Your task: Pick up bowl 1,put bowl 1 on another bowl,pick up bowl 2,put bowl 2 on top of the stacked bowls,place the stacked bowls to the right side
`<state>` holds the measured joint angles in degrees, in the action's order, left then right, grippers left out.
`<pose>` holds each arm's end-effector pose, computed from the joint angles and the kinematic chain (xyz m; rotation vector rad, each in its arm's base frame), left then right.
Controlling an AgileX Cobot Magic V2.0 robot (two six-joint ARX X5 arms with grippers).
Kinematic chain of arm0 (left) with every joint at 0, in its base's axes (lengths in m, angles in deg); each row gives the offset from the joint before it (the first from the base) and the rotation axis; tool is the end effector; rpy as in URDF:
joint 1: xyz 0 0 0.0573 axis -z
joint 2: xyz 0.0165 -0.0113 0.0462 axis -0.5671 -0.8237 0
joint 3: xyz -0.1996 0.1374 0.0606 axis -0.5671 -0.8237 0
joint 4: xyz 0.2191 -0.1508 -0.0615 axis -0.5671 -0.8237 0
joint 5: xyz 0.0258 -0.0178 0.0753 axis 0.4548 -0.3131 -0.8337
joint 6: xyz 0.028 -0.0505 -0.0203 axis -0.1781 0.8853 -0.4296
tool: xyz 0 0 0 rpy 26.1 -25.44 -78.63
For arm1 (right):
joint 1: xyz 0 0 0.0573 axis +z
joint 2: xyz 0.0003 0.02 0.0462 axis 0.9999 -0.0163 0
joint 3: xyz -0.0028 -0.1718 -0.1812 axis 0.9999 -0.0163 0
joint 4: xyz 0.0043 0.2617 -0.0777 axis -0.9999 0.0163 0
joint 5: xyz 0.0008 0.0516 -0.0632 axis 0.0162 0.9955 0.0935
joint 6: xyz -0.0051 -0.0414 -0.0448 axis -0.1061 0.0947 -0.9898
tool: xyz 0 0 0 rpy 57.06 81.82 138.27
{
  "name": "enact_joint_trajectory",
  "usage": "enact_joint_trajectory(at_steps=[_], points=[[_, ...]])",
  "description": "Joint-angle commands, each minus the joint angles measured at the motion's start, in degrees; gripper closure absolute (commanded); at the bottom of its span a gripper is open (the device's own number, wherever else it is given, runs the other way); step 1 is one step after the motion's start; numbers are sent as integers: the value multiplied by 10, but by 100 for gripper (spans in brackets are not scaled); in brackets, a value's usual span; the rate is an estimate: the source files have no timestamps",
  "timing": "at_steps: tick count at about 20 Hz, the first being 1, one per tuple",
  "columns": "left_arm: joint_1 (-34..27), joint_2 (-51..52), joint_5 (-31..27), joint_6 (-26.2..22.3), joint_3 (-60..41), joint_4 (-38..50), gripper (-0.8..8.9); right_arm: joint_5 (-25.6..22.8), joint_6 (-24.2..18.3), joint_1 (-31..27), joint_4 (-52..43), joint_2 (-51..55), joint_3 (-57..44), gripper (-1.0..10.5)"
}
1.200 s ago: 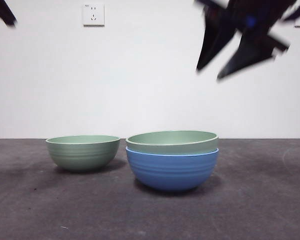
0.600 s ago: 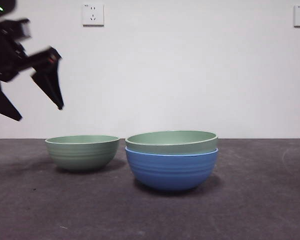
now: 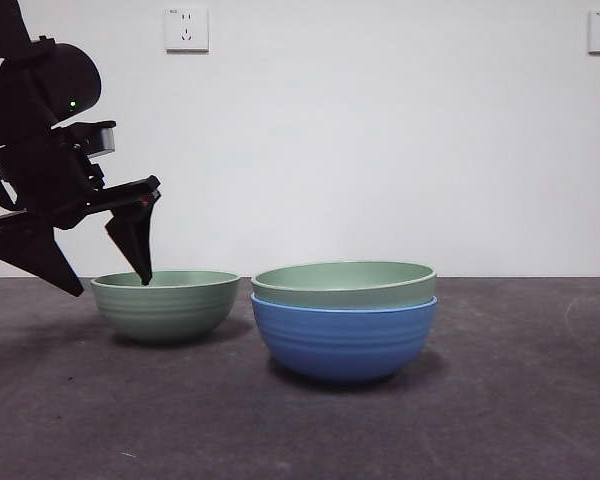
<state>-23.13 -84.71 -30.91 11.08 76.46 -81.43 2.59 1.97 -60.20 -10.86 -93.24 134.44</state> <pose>0.3642 -0.0793 0.1614 -0.0909 1.0030 -0.2458 0.1617 0.0963 0.3409 0.0647 0.6237 0.5860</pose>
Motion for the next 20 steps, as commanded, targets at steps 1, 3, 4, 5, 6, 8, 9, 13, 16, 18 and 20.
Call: enact_joint_trajectory(at_steps=[1,3,4,5,6,8,9,13,16,18,20], points=[[1,-4,-1,3,-1,-1,700,-2,5,0,-3,1,-1,725],[1,-4,-1,3,-1,-4,705,-2,5,0,-3,1,-1,725],[1,-4,-1,3,-1,-6,760,-2,5,0,-3,1,-1,725],[1,-4,-1,3,-1,-6,820,-2,5,0,-3,1,-1,725],[1,-4,-1,3,-1,-6,825,-2,5,0,-3,1,-1,725],[1,-4,-1,3,-1,-5,822,-2,5,0,-3,1,-1,725],[1,-4,-1,3,-1,-3,822,-2,5,0,-3,1,-1,725],[1,4,-1,2,3,7,822,-2,5,0,-2,1,-1,725],[2,23,24,-1,32,-22,822,-3,5,0,7,1,-1,725],[10,41,46,-2,63,-54,822,-3,4,0,10,1,-1,725],[27,61,66,-8,96,-91,822,-3,4,0,10,1,-1,725]])
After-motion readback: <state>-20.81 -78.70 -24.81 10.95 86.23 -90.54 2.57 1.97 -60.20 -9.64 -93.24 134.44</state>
